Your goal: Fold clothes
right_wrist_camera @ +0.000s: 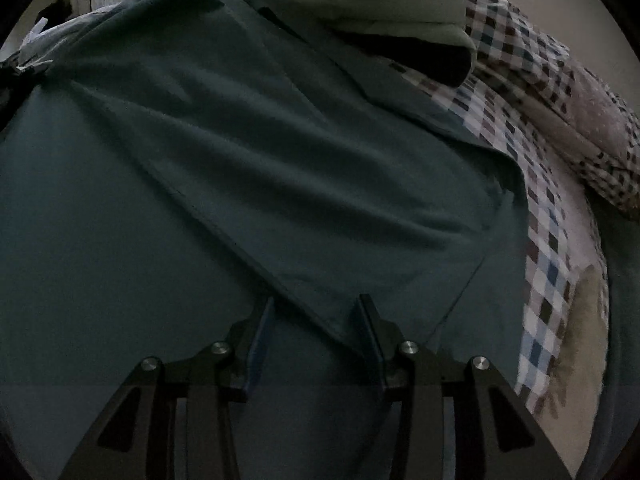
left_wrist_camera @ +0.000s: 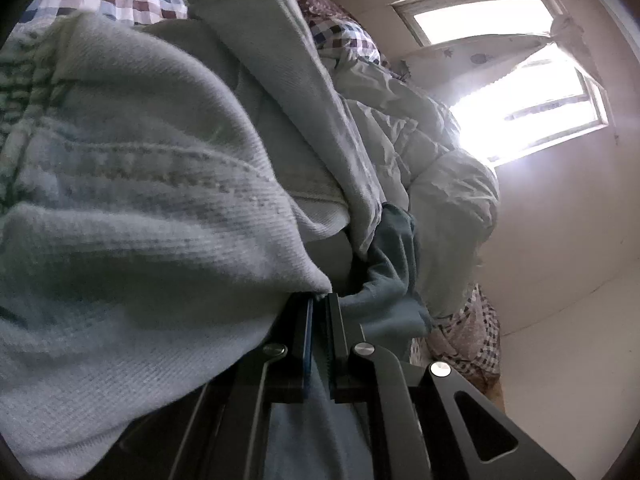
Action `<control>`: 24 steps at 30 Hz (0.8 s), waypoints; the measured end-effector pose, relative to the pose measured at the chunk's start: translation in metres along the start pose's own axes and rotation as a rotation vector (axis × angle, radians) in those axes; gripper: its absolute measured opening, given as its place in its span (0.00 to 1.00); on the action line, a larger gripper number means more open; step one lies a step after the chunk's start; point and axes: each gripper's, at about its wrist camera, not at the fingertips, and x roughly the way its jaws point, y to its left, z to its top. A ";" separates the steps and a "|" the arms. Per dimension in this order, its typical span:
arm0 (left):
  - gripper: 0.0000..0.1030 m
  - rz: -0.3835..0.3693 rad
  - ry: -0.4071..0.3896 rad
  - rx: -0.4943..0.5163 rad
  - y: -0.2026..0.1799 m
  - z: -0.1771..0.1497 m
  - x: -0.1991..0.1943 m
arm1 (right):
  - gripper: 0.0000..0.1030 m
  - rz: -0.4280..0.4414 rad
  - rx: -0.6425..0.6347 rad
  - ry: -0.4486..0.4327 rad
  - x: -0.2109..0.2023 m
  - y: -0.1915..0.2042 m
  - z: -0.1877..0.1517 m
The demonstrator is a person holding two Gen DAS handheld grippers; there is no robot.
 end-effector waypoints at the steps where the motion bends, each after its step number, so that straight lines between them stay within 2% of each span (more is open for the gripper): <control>1: 0.04 0.000 -0.002 0.006 -0.001 0.001 -0.001 | 0.40 0.003 0.013 -0.002 0.000 -0.003 -0.001; 2: 0.04 0.000 -0.005 0.014 -0.003 0.001 -0.002 | 0.37 -0.008 0.016 0.007 -0.001 -0.004 -0.002; 3: 0.04 0.001 -0.008 0.022 -0.004 0.002 -0.003 | 0.25 -0.025 0.014 0.021 -0.001 -0.005 -0.003; 4: 0.04 0.003 -0.010 0.027 -0.005 0.002 -0.004 | 0.02 -0.042 0.011 0.034 -0.002 -0.006 -0.005; 9: 0.04 0.018 -0.012 0.035 -0.006 0.002 -0.006 | 0.00 -0.081 0.015 0.084 -0.005 -0.014 -0.016; 14: 0.05 0.045 0.001 0.057 -0.005 0.002 -0.002 | 0.00 -0.083 0.041 0.082 -0.005 -0.017 -0.024; 17: 0.05 0.070 -0.005 0.101 -0.011 -0.001 -0.002 | 0.07 -0.061 0.088 0.062 -0.016 -0.021 -0.028; 20: 0.08 0.116 -0.033 0.159 -0.020 -0.005 -0.006 | 0.19 -0.050 0.157 0.016 -0.037 -0.029 -0.038; 21: 0.16 0.140 -0.059 0.178 -0.022 -0.006 -0.010 | 0.31 -0.040 0.190 -0.014 -0.050 -0.032 -0.044; 22: 0.22 0.150 -0.076 0.204 -0.027 -0.010 -0.014 | 0.39 -0.032 0.222 -0.052 -0.064 -0.034 -0.052; 24: 0.44 0.127 -0.076 0.284 -0.044 -0.027 -0.022 | 0.43 -0.018 0.286 -0.133 -0.093 -0.039 -0.069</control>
